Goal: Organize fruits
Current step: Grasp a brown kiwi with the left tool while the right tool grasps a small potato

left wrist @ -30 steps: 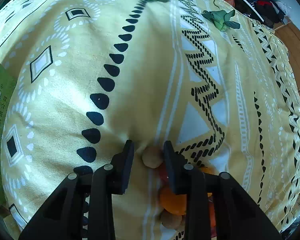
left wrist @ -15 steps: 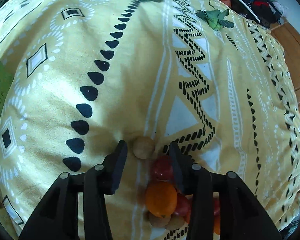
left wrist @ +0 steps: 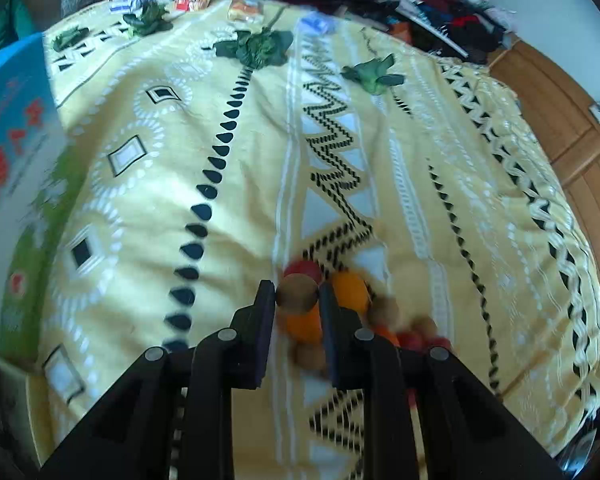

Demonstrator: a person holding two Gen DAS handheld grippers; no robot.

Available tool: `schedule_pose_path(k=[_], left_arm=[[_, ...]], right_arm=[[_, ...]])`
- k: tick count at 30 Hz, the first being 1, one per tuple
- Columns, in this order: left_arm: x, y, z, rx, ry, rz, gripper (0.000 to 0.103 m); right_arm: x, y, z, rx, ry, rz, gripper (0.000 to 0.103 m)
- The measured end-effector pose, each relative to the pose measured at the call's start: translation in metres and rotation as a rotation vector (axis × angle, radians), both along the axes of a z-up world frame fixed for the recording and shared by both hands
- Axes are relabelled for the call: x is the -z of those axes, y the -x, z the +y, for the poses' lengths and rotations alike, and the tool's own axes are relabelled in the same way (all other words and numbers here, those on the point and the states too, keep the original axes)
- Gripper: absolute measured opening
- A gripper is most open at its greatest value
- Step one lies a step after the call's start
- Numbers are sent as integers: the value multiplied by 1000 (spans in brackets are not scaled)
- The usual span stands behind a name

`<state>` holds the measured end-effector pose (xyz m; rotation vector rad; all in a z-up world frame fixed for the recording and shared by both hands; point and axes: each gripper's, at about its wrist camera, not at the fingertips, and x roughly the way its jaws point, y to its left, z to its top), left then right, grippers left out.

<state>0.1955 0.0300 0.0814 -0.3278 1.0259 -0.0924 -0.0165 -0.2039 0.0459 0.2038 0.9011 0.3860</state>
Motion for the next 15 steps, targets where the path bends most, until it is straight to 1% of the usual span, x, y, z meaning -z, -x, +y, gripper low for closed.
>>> schedule_pose_path(k=[2,4,7,10,13,14,15], left_arm=[[-5,24,3,3,6,-16,22],[-8,43,7,0,25,-21,22],[-13,65,12,4,45,-34,22],[-16,77,8,16,54,-41,22],[-16,84,8,36,58,-39,22],[-16,86,8,36,59,-39,22],[-16,86,8,38,64,-39,22]], right_arm=[[-10,-11,-1,12,-29,-9,59],[-24,-25,4,14,-45,-41,59],[-38,-47,14,10,-29,-88,60],[-41,-76,17,41,26,-120,60],[-29,-108,19,51,121,-86,58],[-25,-116,18,46,139,-76,57],[-21,-123,18,37,153,-65,49]])
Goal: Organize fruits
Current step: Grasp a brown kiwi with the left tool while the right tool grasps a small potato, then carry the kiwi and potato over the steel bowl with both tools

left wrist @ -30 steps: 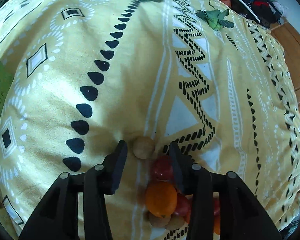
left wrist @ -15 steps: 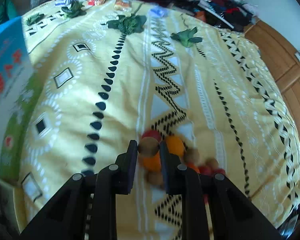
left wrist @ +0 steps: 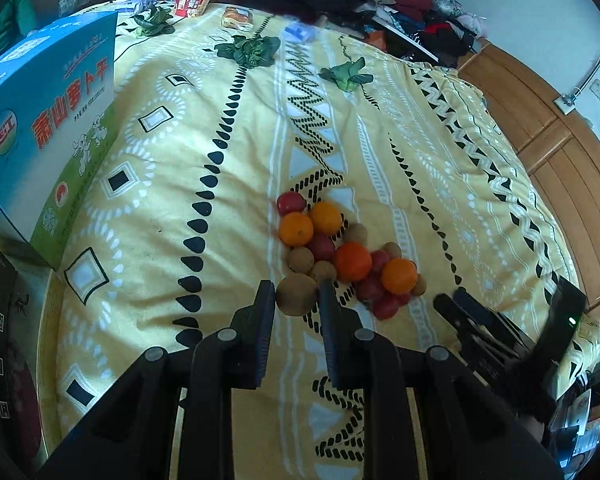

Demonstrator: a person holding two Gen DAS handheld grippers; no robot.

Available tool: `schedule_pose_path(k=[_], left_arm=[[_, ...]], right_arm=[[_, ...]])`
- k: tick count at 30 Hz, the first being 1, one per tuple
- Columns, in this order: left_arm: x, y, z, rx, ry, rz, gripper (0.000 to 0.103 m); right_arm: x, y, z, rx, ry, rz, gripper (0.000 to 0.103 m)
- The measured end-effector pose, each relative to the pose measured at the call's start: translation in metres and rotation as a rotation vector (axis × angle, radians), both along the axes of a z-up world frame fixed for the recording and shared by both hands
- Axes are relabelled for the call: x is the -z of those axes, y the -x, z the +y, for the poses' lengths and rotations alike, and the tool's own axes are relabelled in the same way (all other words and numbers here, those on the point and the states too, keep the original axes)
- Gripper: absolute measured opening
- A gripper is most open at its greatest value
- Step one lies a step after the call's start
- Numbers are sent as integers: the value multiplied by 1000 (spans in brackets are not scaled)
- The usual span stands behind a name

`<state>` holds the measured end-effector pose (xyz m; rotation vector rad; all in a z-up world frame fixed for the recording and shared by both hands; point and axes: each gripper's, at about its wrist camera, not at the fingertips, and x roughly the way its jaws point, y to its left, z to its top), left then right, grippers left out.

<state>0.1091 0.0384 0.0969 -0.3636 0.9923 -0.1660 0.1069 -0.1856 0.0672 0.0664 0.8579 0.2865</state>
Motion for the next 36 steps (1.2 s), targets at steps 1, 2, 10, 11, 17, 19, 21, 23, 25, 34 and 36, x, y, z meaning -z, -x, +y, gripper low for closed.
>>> schedule_pose_path(k=[1,2,10,11,17,19,21,23,25,34,36], left_arm=[[0,0,0,2,2,-2,22],[1,0,1,3,2,-5,22],[3,-4,-10,41,23,-8,22],[3,-4,-11,44,23,-9,22],[0,-3,-14,51,25,-17,22],[-3,0,-15,53,17,-27,22],[-8,5,-15,53,4,-46,22],[-16,13,-16,55,-37,-81,22],[-26,22,-14,52,-54,-114,22],[-83,75,-1,22,-175,-297,22],[-94,87,9,-2,-185,-315,22]], right_arm=[[4,-5,-2,-9,6,16,41],[7,-10,-3,-18,-3,31,39],[24,-26,-9,-31,-86,77,36],[26,-28,-10,-29,-99,85,36],[30,-32,-14,-27,-141,99,24],[25,-28,-13,-23,-131,84,24],[18,-22,-13,-14,-125,61,24],[8,-13,-13,-7,-126,37,24],[-7,0,-8,-18,-116,6,24],[-80,63,41,-148,-62,-148,24],[-94,72,56,-183,-58,-171,24]])
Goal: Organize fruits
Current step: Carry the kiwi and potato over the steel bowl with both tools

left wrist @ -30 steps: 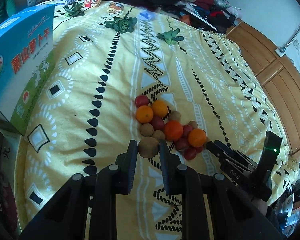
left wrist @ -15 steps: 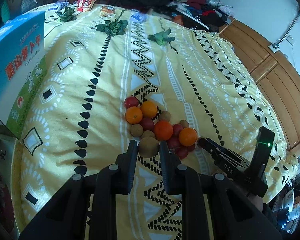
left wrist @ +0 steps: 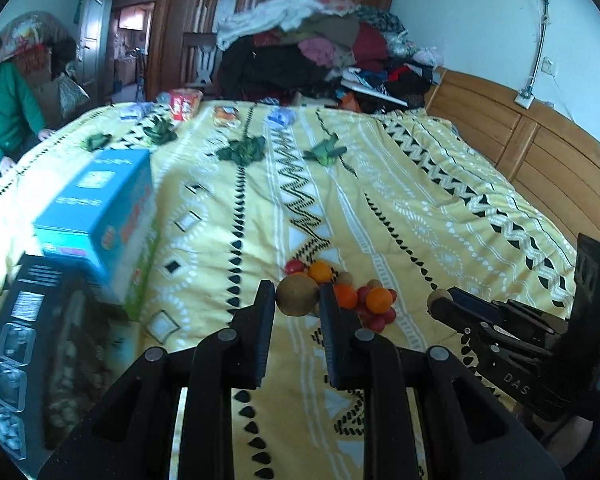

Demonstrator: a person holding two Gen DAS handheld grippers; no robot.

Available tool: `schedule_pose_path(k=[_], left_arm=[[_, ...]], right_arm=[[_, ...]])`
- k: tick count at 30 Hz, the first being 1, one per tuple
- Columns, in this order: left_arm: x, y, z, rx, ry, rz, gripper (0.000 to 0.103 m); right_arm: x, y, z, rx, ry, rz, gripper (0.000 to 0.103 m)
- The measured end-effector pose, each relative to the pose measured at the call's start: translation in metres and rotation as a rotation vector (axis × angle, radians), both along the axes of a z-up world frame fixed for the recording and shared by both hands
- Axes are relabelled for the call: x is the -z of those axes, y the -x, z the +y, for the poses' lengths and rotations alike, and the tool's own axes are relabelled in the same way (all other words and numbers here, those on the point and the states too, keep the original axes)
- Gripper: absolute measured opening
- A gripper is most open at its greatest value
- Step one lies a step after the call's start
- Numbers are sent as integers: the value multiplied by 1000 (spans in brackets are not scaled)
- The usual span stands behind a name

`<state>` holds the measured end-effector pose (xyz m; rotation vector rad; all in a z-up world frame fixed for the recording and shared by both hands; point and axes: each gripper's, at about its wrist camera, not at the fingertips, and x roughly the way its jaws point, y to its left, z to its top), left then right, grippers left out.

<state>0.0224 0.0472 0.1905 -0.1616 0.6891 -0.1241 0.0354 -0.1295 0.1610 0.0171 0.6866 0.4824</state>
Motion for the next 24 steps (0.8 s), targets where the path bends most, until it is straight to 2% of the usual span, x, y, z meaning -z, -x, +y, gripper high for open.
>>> schedule_pose_path(k=[8,15,24], left_arm=[[-34,60,76,-173,-33,-59,22],[-54,112,151,-333,-30,-104,22],[-60,157,222,-455,4,-140,22]], right_arm=[[-45,30,68,-126,35,-65,24],[-77,56,134,-235,61,-128,24],[-95,89,209,-366,102,-165,24]])
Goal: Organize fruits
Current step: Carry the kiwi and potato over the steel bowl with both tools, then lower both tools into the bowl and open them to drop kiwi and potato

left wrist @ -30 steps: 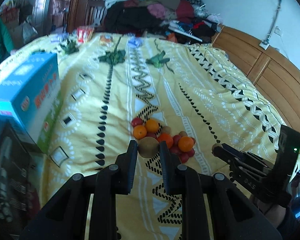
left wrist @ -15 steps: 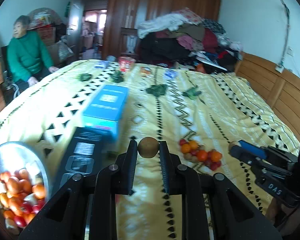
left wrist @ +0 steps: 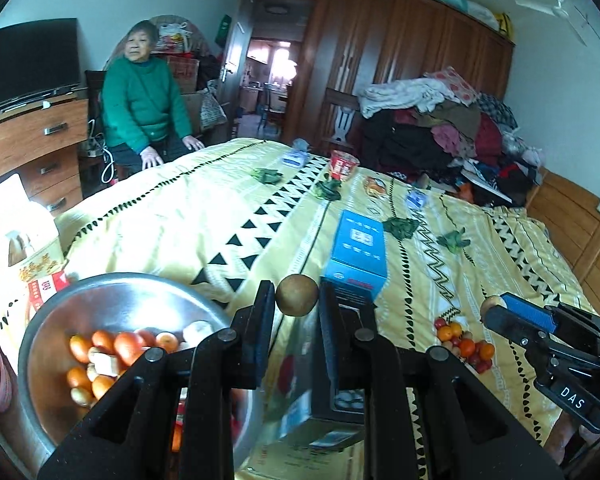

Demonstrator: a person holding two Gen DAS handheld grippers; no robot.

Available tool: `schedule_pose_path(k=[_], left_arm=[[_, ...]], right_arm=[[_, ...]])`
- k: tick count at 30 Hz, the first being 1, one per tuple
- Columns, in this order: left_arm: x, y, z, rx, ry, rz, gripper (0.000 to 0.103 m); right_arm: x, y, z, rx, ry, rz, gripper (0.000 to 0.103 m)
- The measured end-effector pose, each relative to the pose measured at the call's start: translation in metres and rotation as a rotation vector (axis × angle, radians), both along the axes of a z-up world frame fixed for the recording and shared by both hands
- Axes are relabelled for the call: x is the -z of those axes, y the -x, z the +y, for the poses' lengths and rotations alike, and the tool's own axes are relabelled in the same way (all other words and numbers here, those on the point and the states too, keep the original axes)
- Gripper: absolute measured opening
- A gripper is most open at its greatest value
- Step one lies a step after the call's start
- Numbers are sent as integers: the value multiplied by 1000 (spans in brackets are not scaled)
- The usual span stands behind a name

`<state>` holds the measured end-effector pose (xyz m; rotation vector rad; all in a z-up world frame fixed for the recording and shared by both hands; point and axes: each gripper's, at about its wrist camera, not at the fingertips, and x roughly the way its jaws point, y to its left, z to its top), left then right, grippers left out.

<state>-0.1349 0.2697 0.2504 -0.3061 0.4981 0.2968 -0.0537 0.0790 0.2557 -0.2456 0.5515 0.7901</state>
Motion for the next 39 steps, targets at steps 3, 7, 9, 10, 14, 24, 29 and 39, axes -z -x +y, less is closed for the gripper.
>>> schedule_pose_path(k=[3,7,9,10,14,24,29,39], left_arm=[[4,14,20,-32,18,-2,22],[12,35,49,-86,43,8,22],[17,46,64,-120,56,13,22],[19,51,71,-135,63,16,22],[32,67,98,-195,96,30,22],[62,87,133,-245,156,84,22],[73,84,134,-233,175,109,22],[82,82,137,-227,186,125,22]], right_arm=[[-1,9,23,-41,12,0,24],[-1,21,55,-101,15,13,24],[-2,27,71,-138,9,29,24],[-2,30,80,-159,1,45,24],[-1,37,106,-228,-37,123,24],[23,51,159,-325,-2,230,24],[43,52,170,-324,32,292,24],[53,59,181,-315,74,317,24]])
